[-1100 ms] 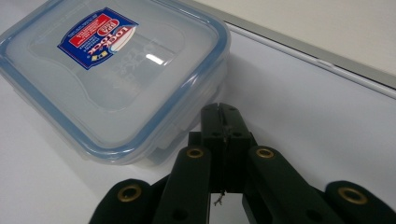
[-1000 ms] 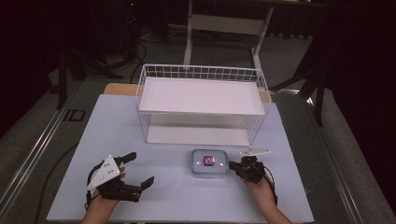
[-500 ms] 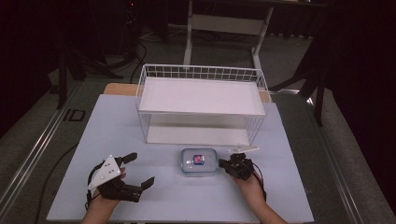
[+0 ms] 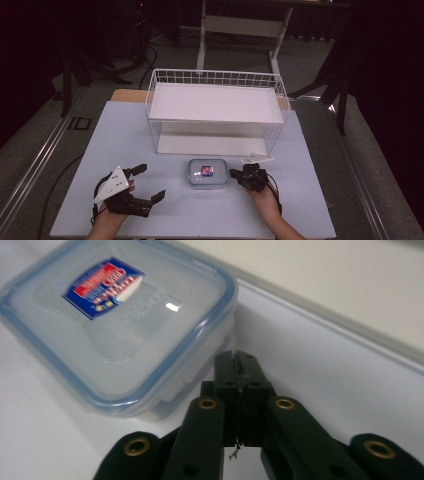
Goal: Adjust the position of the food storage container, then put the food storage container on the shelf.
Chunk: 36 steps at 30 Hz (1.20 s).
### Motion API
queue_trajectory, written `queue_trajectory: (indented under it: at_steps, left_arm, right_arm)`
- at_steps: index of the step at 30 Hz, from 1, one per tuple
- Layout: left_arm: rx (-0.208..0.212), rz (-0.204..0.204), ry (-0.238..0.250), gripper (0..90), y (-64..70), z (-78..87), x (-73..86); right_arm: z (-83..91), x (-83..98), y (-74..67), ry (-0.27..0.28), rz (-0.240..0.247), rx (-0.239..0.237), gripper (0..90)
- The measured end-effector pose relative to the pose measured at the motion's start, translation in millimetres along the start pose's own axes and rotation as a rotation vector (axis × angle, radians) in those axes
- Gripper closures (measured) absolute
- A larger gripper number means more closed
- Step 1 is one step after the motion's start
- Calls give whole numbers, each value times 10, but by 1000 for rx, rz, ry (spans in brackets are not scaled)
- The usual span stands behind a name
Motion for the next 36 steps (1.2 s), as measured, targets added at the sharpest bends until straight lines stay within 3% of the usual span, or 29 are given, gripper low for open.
queue_trajectory:
  at_steps: [6,10,13,15,19,22,23,25,29,31,33,34,36]
  left_arm:
    - [-10,-3,-24,6,-2,-22,14]
    - [3,-23,-39,6,26,-62,15]
    - [31,-18,-40,6,50,-84,-7]
    - [44,-39,-31,6,83,-96,-35]
    - [82,-19,-47,6,142,-140,-93]
    - [100,-26,-77,6,183,-188,-145]
    - [107,-30,-80,6,201,-199,-164]
    - [110,-39,-90,6,217,-212,-184]
    - [120,-59,-119,6,257,-285,-326]
    - [121,-59,-121,5,258,-302,-353]
    - [124,-42,-129,5,254,-343,-400]
    - [132,-18,-135,5,245,-387,-435]
    - [135,-3,-142,5,240,-413,-446]
  right_arm:
    - [252,3,-41,42,26,15,824]
    - [398,26,-77,80,43,17,682]
    - [505,39,-106,118,32,-12,535]
    - [558,23,-136,142,40,-29,472]
    - [641,-42,-208,157,73,-70,274]
    - [674,-82,-238,169,94,-71,252]
    - [700,-122,-256,191,101,-62,193]
    - [716,-154,-273,209,117,-28,182]
    - [711,-195,-308,195,141,-49,189]
    - [700,-206,-324,197,152,-47,259]
    - [687,-212,-332,202,154,-62,253]
    - [651,-225,-332,187,99,-124,244]
    - [633,-234,-318,185,92,-141,243]
Point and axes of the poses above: each handheld gripper's, and its own axes: z roughly backward along the jaws, x roughly out of its underside, y roughly to its right, the point moved 3 cm from there along -z, roughly forward along the jaws, and after that the axes turned 12 degrees about -x, right-handed, at the moved point
